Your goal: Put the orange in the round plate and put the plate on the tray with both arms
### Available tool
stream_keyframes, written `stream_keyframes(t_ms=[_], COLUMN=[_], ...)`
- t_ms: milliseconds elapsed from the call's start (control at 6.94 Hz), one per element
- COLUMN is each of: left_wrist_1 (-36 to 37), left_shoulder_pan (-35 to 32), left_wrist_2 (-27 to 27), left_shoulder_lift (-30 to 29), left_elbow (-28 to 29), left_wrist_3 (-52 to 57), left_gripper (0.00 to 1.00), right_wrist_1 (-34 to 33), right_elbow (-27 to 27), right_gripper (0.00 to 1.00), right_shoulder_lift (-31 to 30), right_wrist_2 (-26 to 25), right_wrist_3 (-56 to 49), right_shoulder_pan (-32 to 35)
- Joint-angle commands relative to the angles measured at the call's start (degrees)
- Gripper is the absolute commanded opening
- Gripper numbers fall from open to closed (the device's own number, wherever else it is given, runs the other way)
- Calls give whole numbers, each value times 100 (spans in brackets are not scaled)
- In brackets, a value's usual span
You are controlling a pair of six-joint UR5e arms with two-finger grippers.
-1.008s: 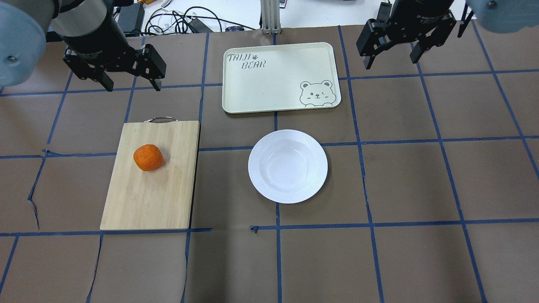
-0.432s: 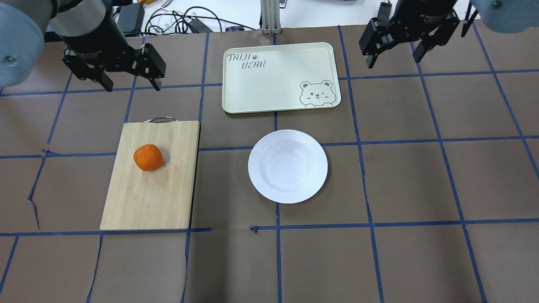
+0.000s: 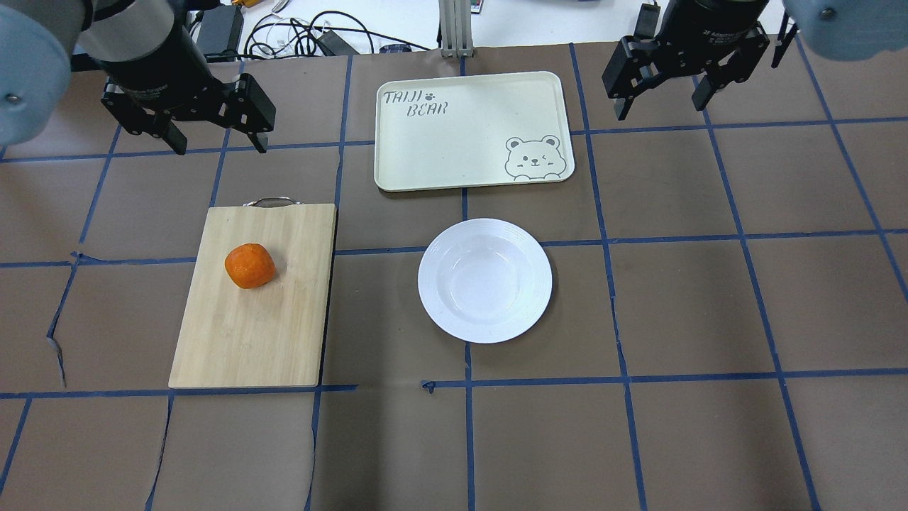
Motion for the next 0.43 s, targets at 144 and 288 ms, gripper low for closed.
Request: stream_keyframes(t_ms=[144,288], left_wrist_1=[11,20], left_shoulder_pan=[49,67], left_wrist_2=[-16,1], left_shoulder_lift=[-99,-143], left_elbow=[-29,-81], left_wrist_3=[23,32], left_gripper=[100,100], right_wrist_1=[-46,-55], right_elbow=[-4,5], right_gripper=[100,100], right_shoulder_lift=[16,16], right_wrist_2=[3,3], right_wrist_3=[8,8], right_shoulder_pan=[-35,-36])
